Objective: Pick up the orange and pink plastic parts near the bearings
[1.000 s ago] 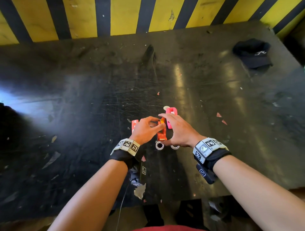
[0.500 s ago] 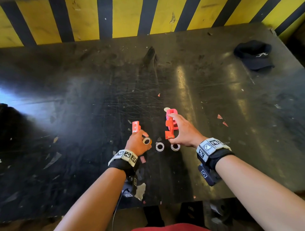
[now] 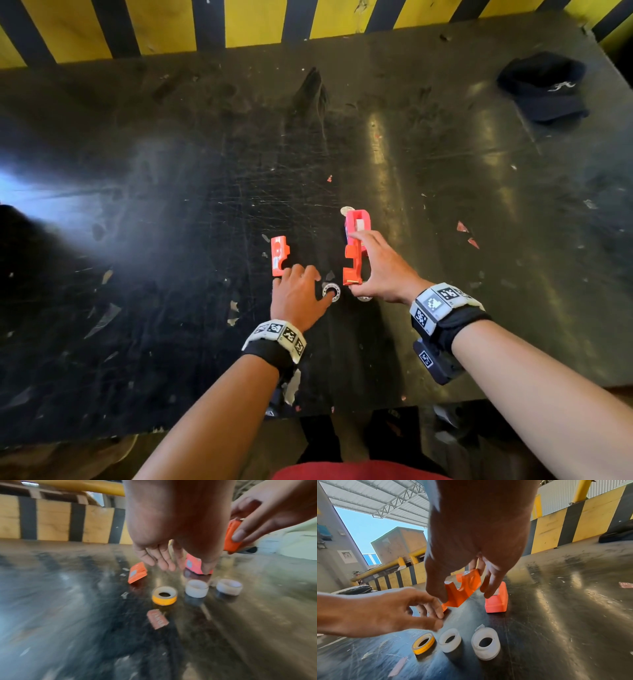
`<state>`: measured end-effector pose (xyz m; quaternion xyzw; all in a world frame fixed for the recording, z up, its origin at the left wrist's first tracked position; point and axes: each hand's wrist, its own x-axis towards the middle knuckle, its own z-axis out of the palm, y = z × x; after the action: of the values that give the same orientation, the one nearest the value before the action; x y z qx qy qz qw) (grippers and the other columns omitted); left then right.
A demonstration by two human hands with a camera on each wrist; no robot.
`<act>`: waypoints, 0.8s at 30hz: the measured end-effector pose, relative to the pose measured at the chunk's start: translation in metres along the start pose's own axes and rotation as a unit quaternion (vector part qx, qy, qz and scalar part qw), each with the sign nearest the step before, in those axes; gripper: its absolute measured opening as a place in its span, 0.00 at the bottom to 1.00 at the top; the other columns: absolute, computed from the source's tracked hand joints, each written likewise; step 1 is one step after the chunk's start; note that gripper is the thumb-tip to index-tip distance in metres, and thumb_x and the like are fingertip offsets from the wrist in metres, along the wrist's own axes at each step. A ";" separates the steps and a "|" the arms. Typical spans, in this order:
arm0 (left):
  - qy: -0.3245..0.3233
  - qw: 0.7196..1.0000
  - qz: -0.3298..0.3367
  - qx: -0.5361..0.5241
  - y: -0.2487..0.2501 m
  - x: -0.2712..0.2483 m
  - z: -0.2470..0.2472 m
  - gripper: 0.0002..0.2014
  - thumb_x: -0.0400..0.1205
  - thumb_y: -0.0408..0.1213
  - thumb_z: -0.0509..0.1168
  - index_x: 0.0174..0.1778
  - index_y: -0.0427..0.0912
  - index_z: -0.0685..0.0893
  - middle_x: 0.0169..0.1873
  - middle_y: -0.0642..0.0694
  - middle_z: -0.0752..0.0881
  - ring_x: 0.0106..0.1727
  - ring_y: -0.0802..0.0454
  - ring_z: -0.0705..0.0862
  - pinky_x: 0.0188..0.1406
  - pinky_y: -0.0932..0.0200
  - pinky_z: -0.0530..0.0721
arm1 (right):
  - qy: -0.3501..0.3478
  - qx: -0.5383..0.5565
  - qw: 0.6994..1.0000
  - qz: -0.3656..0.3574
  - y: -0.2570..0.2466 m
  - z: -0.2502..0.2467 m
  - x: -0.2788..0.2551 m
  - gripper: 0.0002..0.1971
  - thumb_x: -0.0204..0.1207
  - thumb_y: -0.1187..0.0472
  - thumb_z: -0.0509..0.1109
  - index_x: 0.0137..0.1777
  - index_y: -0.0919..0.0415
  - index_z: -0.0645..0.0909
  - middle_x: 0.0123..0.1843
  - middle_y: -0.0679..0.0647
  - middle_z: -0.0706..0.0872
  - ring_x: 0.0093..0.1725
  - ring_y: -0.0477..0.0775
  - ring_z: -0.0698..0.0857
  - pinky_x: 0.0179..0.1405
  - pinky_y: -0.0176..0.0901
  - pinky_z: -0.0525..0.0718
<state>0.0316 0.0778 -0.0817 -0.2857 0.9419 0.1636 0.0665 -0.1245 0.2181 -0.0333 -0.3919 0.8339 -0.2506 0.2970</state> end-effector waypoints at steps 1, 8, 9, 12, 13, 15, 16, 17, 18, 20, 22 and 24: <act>0.005 1.000 -0.006 0.013 0.009 0.001 -0.001 0.27 0.80 0.66 0.65 0.64 0.49 0.82 0.61 0.46 0.86 0.64 0.44 0.83 0.64 0.44 0.82 | 0.003 -0.002 1.000 0.001 0.001 -0.001 -0.001 0.52 0.67 0.58 0.88 0.88 0.57 0.62 0.87 0.54 0.64 0.82 0.61 0.73 0.71 0.52 0.83; -0.069 0.989 -0.109 0.068 0.035 0.013 0.006 0.35 0.79 0.71 0.61 0.68 0.43 0.78 0.58 0.42 0.89 0.63 0.39 0.86 0.65 0.40 0.80 | 0.009 0.001 1.000 0.013 0.012 -0.004 -0.005 0.53 0.69 0.53 0.88 0.89 0.53 0.59 0.87 0.50 0.63 0.82 0.57 0.72 0.68 0.49 0.85; -0.068 0.989 -0.114 0.064 0.036 0.014 0.008 0.35 0.80 0.69 0.62 0.70 0.43 0.76 0.58 0.42 0.89 0.63 0.40 0.86 0.66 0.40 0.80 | 0.007 0.003 1.000 0.016 0.015 -0.003 -0.005 0.54 0.69 0.53 0.88 0.89 0.53 0.59 0.87 0.49 0.62 0.82 0.57 0.72 0.68 0.48 0.84; -0.061 0.990 -0.120 0.032 0.034 0.014 0.010 0.31 0.81 0.63 0.66 0.71 0.43 0.73 0.52 0.44 0.90 0.57 0.42 0.87 0.62 0.43 0.83 | 0.000 0.010 1.000 0.024 0.020 0.001 -0.007 0.54 0.69 0.53 0.88 0.89 0.52 0.58 0.88 0.48 0.61 0.84 0.56 0.71 0.68 0.47 0.82; -0.056 0.992 -0.116 0.018 0.033 0.015 0.009 0.31 0.80 0.62 0.67 0.71 0.44 0.72 0.51 0.44 0.90 0.55 0.43 0.87 0.60 0.43 0.84 | -0.002 0.010 1.000 0.024 0.021 0.002 -0.008 0.54 0.69 0.52 0.88 0.89 0.52 0.58 0.88 0.48 0.61 0.84 0.56 0.70 0.69 0.48 0.82; -0.056 0.993 -0.102 -0.030 0.029 0.015 0.009 0.33 0.78 0.60 0.71 0.72 0.44 0.71 0.50 0.44 0.89 0.52 0.44 0.87 0.57 0.44 0.87 | -0.005 0.010 1.000 0.021 0.023 0.003 -0.009 0.54 0.69 0.53 0.88 0.89 0.52 0.58 0.88 0.49 0.61 0.84 0.57 0.70 0.71 0.50 0.82; -0.057 0.991 -0.095 -0.072 0.026 0.015 0.008 0.34 0.77 0.58 0.74 0.73 0.44 0.71 0.51 0.44 0.89 0.52 0.45 0.87 0.56 0.45 0.88 | -0.007 0.011 1.000 0.020 0.023 0.003 -0.009 0.53 0.69 0.53 0.88 0.89 0.52 0.58 0.88 0.49 0.61 0.84 0.57 0.70 0.72 0.51 0.83; -0.056 0.986 -0.089 -0.128 0.022 0.016 0.006 0.36 0.76 0.56 0.76 0.75 0.44 0.72 0.52 0.45 0.89 0.52 0.47 0.88 0.56 0.46 0.90 | -0.009 0.011 1.000 0.020 0.023 0.002 -0.009 0.54 0.69 0.53 0.88 0.89 0.52 0.58 0.88 0.48 0.61 0.85 0.57 0.70 0.73 0.52 0.83; -0.053 0.978 -0.081 -0.186 0.018 0.015 0.003 0.36 0.75 0.53 0.77 0.76 0.44 0.73 0.52 0.47 0.89 0.53 0.49 0.89 0.57 0.48 0.90 | -0.011 0.011 1.000 0.019 0.023 0.001 -0.010 0.54 0.69 0.54 0.88 0.89 0.51 0.58 0.88 0.48 0.61 0.85 0.58 0.70 0.73 0.53 0.83; -0.041 0.953 -0.067 -0.291 0.009 0.015 -0.008 0.31 0.76 0.47 0.80 0.74 0.44 0.78 0.53 0.50 0.90 0.54 0.56 0.90 0.55 0.58 0.90 | -0.015 0.013 1.000 0.019 0.021 -0.004 -0.009 0.56 0.68 0.55 0.88 0.90 0.50 0.56 0.89 0.47 0.60 0.85 0.59 0.70 0.73 0.54 0.84; -0.041 0.922 -0.070 -0.378 0.003 0.013 -0.025 0.25 0.77 0.42 0.79 0.70 0.44 0.83 0.56 0.51 0.91 0.52 0.61 0.92 0.47 0.67 0.90 | -0.013 0.014 1.000 0.011 0.016 -0.010 -0.008 0.58 0.68 0.58 0.88 0.91 0.48 0.54 0.89 0.48 0.60 0.85 0.60 0.71 0.72 0.58 0.85; -0.057 0.897 -0.067 -0.433 -0.002 0.013 -0.040 0.22 0.79 0.38 0.79 0.68 0.44 0.86 0.58 0.51 0.91 0.52 0.63 0.93 0.50 0.66 0.91 | -0.011 0.016 1.000 0.000 0.010 -0.016 -0.005 0.57 0.68 0.61 0.87 0.91 0.49 0.54 0.89 0.51 0.62 0.84 0.61 0.72 0.72 0.55 0.84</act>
<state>0.0206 0.0552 -0.0481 -0.3393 0.7512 0.5662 0.0004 -0.1375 0.2309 -0.0273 -0.3901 0.8262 -0.2596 0.3126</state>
